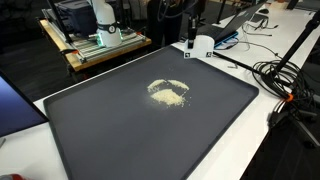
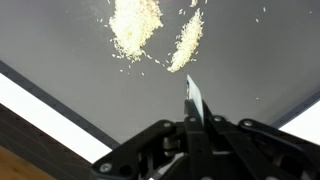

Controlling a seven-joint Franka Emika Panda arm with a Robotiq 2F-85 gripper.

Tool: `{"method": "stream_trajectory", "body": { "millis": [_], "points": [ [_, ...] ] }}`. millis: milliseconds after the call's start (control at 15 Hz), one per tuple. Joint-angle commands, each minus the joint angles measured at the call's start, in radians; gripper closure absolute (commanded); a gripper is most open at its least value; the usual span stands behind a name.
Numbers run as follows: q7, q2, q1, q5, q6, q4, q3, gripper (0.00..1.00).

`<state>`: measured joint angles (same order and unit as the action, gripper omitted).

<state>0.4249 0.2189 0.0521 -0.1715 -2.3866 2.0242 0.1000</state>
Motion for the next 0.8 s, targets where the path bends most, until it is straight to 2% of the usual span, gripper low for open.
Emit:
{"method": "stream_trajectory", "body": {
  "millis": [0,267,467,733],
  "points": [
    [-0.049,-0.004,0.005,-0.050,0.013,-0.007,-0.020,0.99],
    [-0.047,0.007,0.010,-0.053,0.108,-0.044,-0.018,0.99],
    [-0.033,0.028,0.006,-0.014,0.193,-0.088,-0.010,0.99],
    [-0.048,0.062,-0.001,-0.006,0.228,-0.144,-0.015,0.99]
  ]
}}
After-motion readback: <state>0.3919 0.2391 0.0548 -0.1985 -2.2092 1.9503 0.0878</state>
